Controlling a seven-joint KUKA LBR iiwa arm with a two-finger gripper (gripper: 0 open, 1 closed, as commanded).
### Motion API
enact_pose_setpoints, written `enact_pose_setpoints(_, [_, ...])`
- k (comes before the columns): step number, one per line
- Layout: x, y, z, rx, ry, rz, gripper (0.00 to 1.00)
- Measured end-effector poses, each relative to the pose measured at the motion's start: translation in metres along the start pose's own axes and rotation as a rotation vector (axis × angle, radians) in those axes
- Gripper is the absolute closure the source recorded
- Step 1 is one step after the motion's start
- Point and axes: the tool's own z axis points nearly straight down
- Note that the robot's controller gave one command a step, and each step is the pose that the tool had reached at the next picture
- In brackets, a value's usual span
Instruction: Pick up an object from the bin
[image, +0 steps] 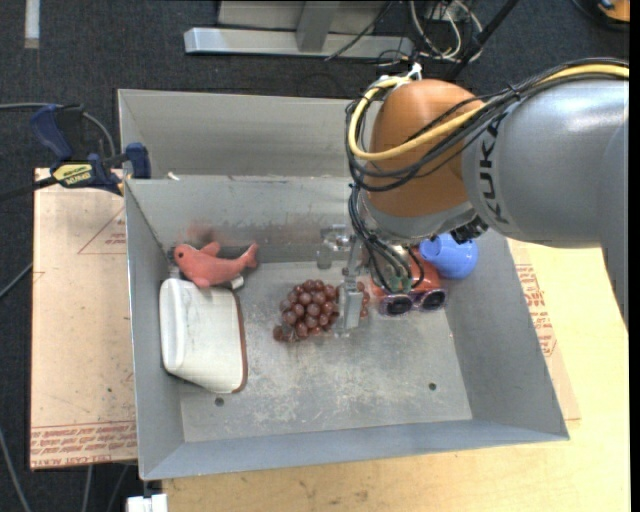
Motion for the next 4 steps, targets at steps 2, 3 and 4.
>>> enact_pose_setpoints(2, [0.000, 0.002, 0.026, -0.001, -0.017, -0.033, 0.00])
enact_pose_setpoints(3, [0.000, 0.008, 0.111, 0.000, -0.030, -0.095, 1.00])
enact_pose_setpoints(4, [0.000, 0.008, 0.111, 0.000, -0.030, -0.095, 1.00])
